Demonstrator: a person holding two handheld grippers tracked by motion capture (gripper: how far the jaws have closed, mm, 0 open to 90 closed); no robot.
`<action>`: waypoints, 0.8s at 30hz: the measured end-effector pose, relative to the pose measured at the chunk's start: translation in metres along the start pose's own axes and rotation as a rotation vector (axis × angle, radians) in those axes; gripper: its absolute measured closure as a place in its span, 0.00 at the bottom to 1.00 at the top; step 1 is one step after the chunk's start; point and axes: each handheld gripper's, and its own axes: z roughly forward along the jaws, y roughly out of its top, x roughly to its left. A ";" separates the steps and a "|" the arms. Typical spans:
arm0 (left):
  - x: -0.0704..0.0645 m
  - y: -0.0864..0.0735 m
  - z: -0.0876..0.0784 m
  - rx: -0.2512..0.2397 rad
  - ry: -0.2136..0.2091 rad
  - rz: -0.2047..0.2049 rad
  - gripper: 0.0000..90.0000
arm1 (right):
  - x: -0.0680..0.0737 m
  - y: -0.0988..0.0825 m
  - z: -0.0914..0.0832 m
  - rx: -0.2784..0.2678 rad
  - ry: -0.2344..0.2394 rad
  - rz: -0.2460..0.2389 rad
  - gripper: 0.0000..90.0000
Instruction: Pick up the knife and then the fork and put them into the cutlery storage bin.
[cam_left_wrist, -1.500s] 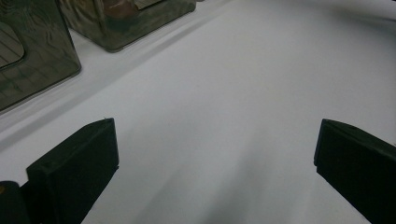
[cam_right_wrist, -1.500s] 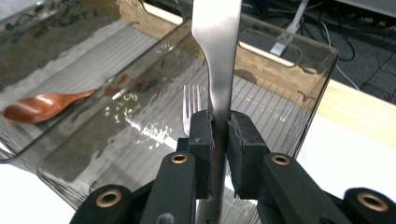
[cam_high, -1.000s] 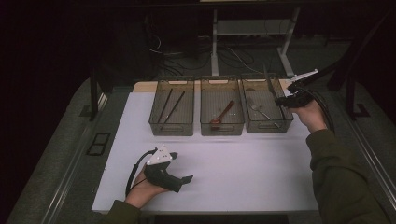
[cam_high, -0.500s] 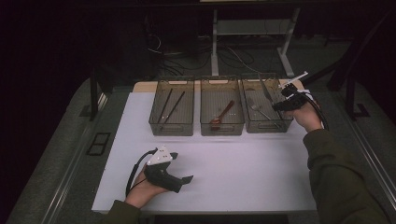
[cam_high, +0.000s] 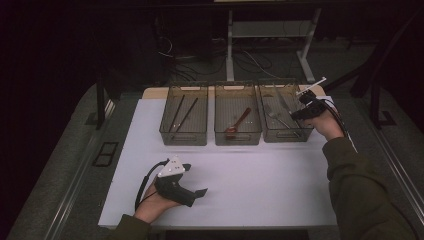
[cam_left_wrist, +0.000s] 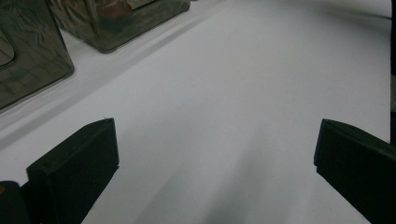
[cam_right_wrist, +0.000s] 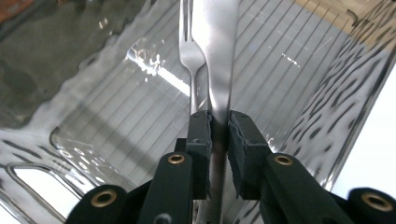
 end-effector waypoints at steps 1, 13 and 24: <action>0.000 0.000 0.000 0.000 0.000 0.000 0.00 | -0.001 0.000 -0.001 -0.014 0.010 0.013 0.84; 0.000 0.000 0.000 0.002 0.000 0.002 0.00 | -0.003 -0.002 -0.025 -0.171 0.065 0.076 0.58; 0.002 0.003 0.000 -0.007 0.009 -0.005 0.00 | 0.003 -0.012 -0.043 -0.264 0.027 0.084 0.41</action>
